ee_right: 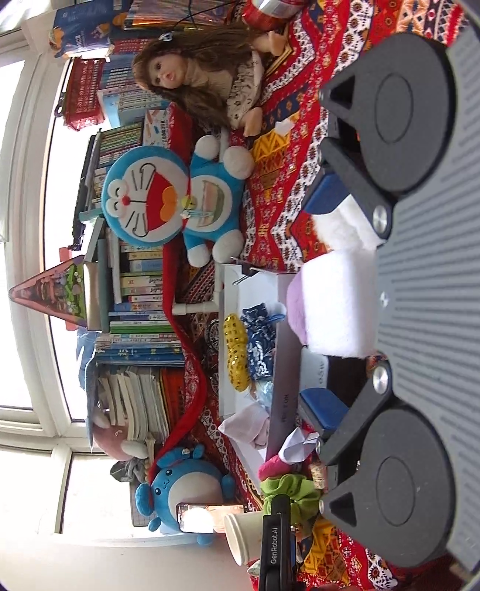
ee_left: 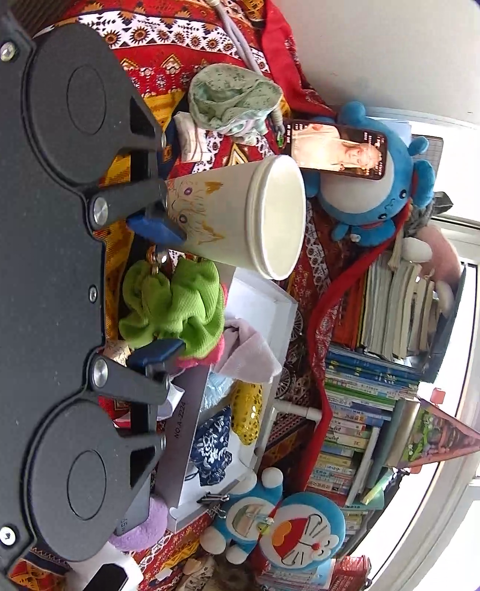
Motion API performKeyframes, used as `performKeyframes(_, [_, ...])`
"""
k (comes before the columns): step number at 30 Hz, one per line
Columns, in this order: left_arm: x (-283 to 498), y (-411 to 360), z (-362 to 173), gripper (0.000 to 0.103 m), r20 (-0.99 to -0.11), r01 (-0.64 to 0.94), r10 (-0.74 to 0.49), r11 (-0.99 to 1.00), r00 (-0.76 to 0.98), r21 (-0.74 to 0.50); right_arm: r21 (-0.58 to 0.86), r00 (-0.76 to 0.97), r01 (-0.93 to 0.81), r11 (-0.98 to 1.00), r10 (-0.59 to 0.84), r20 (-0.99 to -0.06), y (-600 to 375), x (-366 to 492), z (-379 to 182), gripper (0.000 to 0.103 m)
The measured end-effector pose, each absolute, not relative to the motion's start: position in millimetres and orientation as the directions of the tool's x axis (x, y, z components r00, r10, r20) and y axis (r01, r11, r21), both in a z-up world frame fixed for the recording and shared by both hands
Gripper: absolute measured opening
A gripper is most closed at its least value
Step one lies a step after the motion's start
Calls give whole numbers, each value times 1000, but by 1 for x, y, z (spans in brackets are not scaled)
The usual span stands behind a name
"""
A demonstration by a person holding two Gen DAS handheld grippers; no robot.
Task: Organize soft objects
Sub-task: 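Close the left tool on the green scrunchie while the right tool grasps the white foam cube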
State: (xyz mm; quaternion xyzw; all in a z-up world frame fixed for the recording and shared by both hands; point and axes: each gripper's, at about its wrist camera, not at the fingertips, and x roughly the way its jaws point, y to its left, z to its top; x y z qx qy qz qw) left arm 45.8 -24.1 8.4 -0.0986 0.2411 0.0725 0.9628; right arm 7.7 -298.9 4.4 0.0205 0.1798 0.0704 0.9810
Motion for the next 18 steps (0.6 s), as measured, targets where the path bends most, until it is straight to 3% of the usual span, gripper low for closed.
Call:
performKeyframes(5, [46, -24, 7, 37, -469, -193, 99, 968, 878, -157, 67, 921, -129, 989, 144, -361, -300, 6, 1, 103])
performKeyframes(10, [39, -30, 12, 13, -441, -157, 83, 978, 894, -134, 51, 919, -123, 991, 133, -371, -298, 7, -3, 103])
performKeyframes(18, [34, -31, 14, 11, -454, -140, 62, 980, 889, -141, 25, 918, -126, 992, 126, -375, -296, 7, -4, 103])
